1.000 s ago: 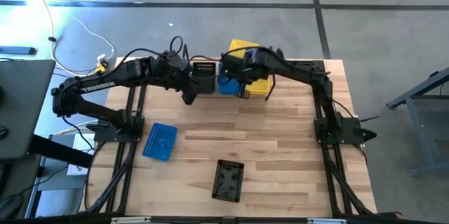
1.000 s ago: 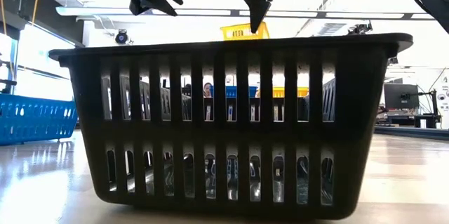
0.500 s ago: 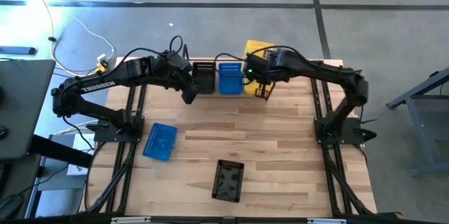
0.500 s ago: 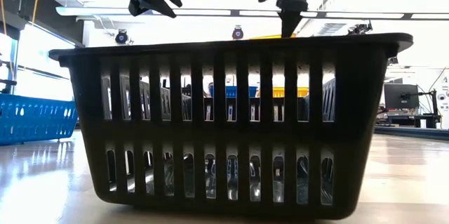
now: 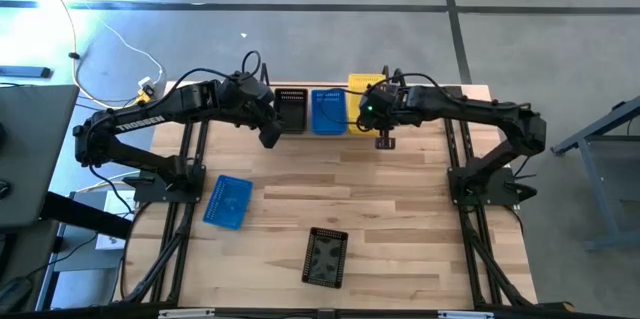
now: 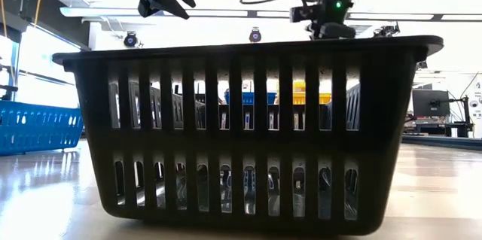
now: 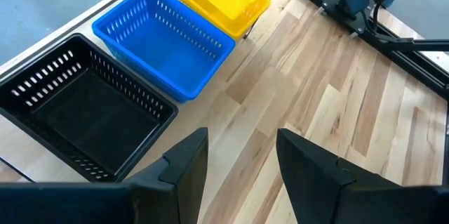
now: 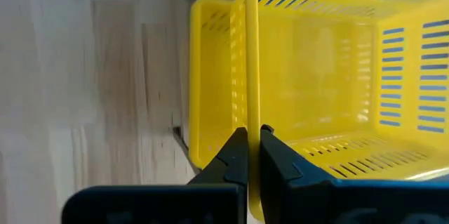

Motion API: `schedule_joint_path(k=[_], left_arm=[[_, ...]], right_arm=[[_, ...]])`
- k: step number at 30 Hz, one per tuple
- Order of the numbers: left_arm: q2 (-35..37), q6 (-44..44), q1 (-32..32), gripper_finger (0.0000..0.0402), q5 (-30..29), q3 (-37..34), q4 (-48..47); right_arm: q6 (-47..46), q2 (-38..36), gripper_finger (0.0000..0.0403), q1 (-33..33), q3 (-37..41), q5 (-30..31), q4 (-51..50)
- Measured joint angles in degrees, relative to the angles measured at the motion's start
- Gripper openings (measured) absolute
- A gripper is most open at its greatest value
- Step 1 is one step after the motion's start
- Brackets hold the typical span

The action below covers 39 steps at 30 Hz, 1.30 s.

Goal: Stack baskets on shelf by color
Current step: Stack the yellow bin on top of the yellow bin on the shelf

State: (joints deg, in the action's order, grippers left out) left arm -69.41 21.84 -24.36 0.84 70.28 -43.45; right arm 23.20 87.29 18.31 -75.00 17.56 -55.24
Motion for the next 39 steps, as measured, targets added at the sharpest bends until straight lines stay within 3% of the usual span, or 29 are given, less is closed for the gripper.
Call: schedule_joint_path(k=[14, 19, 32, 39], left_arm=[[0.0, 0.0, 0.0, 0.0161, -0.2, 0.0, 0.0], [0.0, 0.0, 0.0, 0.0161, -0.2, 0.0, 0.01], [-0.02, 0.0, 0.02, 0.0161, -0.02, 0.0, 0.0], [-0.02, -0.11, 0.02, 0.0161, 0.0, 0.0, -0.08]], right_arm=[[1.32, 0.02, 0.0, 1.69, 3.65, -2.14, 3.66], [1.02, 0.05, 0.0, 3.21, 3.65, -5.49, 3.72], [1.07, 0.9, 0.0002, 4.08, 3.65, -5.09, 4.43], [-0.59, 0.9, 0.0049, 4.22, 3.65, -3.95, 4.28]])
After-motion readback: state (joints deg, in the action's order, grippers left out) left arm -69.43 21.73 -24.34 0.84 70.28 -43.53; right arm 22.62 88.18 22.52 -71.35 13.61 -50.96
